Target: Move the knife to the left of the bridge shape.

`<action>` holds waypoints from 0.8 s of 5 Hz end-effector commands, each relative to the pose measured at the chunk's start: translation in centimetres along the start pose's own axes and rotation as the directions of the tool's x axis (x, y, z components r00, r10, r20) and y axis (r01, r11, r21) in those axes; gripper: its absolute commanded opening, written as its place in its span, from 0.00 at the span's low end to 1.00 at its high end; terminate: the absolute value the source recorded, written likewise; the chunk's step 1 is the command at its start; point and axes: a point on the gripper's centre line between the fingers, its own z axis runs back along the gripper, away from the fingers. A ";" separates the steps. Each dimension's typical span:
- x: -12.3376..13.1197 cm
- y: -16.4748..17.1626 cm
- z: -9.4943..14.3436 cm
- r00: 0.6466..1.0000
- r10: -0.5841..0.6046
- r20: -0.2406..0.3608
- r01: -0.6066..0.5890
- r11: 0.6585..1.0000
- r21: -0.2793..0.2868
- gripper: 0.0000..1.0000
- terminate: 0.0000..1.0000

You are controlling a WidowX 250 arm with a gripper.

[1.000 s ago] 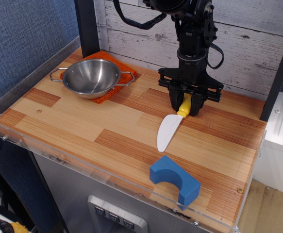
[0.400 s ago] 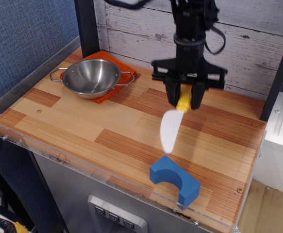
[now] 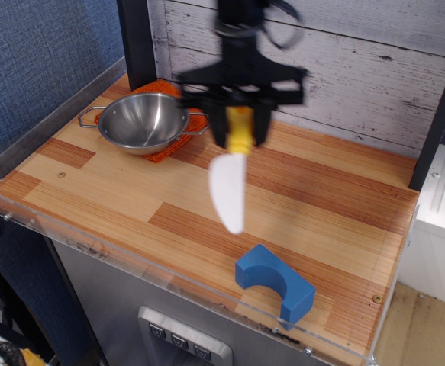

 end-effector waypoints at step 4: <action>-1.3 8.7 3.7 0.651 0.730 0.210 -0.748 0.663 0.014 0.00 0.00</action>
